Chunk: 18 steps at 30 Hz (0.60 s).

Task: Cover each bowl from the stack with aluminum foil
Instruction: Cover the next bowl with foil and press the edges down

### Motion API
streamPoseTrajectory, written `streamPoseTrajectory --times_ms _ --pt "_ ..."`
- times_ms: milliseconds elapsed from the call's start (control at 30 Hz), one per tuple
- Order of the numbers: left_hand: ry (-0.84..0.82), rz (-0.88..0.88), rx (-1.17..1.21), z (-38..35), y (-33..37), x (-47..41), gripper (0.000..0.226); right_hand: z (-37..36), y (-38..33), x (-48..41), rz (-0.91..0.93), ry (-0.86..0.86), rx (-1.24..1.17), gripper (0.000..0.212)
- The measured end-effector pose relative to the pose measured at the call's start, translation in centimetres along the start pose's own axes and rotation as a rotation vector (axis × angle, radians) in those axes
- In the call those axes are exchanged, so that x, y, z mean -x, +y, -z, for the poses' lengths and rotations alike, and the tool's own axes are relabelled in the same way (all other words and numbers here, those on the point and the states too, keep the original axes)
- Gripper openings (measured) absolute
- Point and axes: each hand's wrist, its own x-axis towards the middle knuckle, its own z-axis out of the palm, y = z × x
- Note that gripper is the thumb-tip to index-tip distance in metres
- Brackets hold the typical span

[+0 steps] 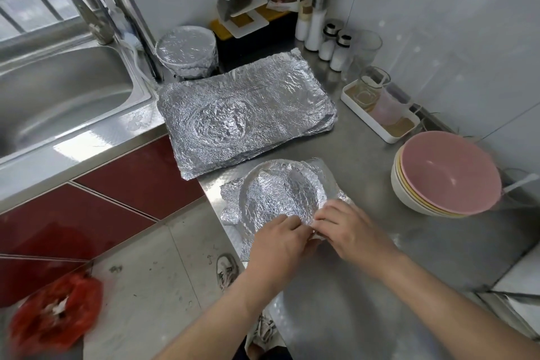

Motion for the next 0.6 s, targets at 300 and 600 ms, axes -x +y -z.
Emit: streamPoseTrajectory --times_ms 300,600 --pt "-0.007 -0.144 -0.083 0.1 -2.2 1.5 0.026 -0.3 0.5 -0.3 0.178 0.041 0.127 0.019" --pt "0.06 -0.143 -0.082 -0.8 -1.5 1.1 0.027 0.2 -0.3 0.0 0.13 0.012 0.078 0.004"
